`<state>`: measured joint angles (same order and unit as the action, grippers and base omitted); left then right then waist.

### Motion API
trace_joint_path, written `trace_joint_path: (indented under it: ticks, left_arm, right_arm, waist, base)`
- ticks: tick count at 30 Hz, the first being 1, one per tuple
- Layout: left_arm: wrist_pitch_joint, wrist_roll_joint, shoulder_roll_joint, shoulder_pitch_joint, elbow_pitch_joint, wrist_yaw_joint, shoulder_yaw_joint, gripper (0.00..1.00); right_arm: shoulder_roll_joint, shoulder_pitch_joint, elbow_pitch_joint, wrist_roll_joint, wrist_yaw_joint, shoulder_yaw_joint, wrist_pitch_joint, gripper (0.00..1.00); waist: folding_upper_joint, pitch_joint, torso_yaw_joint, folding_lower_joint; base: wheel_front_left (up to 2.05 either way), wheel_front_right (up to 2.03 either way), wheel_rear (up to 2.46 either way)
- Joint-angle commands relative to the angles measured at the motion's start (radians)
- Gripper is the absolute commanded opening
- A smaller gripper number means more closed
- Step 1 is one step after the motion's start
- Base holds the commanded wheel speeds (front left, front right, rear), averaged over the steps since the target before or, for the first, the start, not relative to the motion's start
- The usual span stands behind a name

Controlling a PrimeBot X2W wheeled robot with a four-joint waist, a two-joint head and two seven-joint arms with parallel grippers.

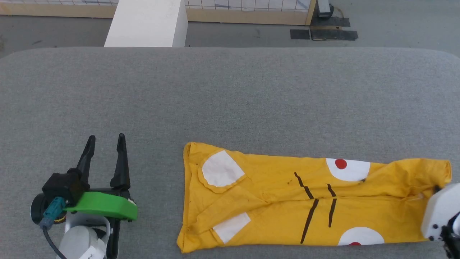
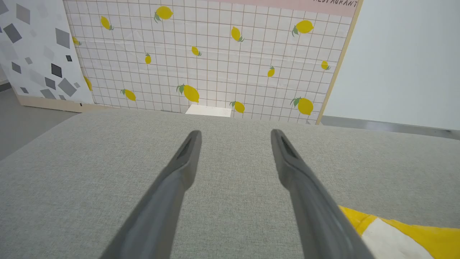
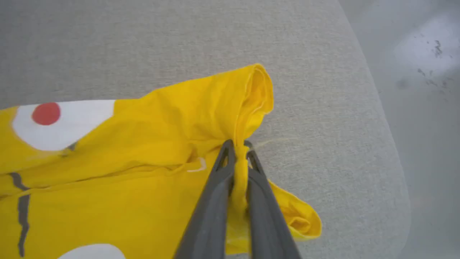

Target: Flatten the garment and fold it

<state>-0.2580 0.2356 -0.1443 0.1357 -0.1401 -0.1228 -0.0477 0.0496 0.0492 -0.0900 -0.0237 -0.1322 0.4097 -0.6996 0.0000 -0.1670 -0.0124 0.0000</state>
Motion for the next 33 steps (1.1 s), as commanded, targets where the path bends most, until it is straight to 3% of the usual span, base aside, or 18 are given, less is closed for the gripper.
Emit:
trace_joint_path:
  ticks: [1, 5, 9, 13, 18, 22, 33]
  left_arm:
    - [-0.004, -0.004, 0.004, 0.006, -0.001, -0.006, -0.003, 1.0]
    - [-0.004, -0.008, 0.002, 0.0, -0.003, -0.007, 0.002, 1.0]
    - [-0.004, -0.009, 0.002, 0.004, -0.008, -0.007, 0.012, 1.0]
    - [-0.004, -0.007, 0.003, 0.011, -0.01, -0.008, 0.02, 1.0]
    - [-0.004, 0.002, 0.004, 0.024, -0.012, -0.008, 0.04, 1.0]
    - [-0.004, 0.008, 0.007, 0.039, -0.013, -0.008, 0.057, 1.0]
    - [-0.004, 0.015, 0.018, 0.068, -0.024, -0.008, 0.071, 1.0]
  right_arm:
    - [0.001, -0.021, -0.047, 0.033, 0.002, -0.034, -0.033, 0.0]
    - [0.001, -0.057, -0.232, 0.14, 0.002, -0.172, -0.133, 0.0]
    - [0.001, -0.062, -0.401, 0.161, 0.002, -0.366, -0.199, 0.0]
    - [0.009, 0.002, -0.44, 0.152, 0.002, -0.589, -0.219, 0.0]
    - [0.015, 0.133, -0.315, 0.159, 0.002, -0.809, -0.188, 0.0]
    - [0.009, 0.221, -0.163, 0.192, 0.002, -0.928, -0.133, 0.0]
    - [0.001, 0.384, 0.208, 0.298, 0.002, -1.084, 0.019, 0.0]
  waist:
    - [0.0, 0.004, -0.002, 0.0]
    - [0.0, 0.013, -0.006, 0.0]
    - [0.0, 0.019, -0.019, 0.0]
    - [0.0, 0.018, -0.031, 0.0]
    - [0.0, 0.005, -0.057, 0.0]
    - [0.0, -0.016, -0.083, 0.0]
    - [0.0, -0.071, -0.124, 0.0]
  base:
    - [0.0, 0.0, 0.0]
    - [0.0, 0.0, 0.0]
    - [0.0, 0.0, 0.0]
    - [0.0, 0.0, 0.0]
    - [0.0, 0.0, 0.0]
    - [0.0, 0.0, 0.0]
    - [0.0, 0.0, 0.0]
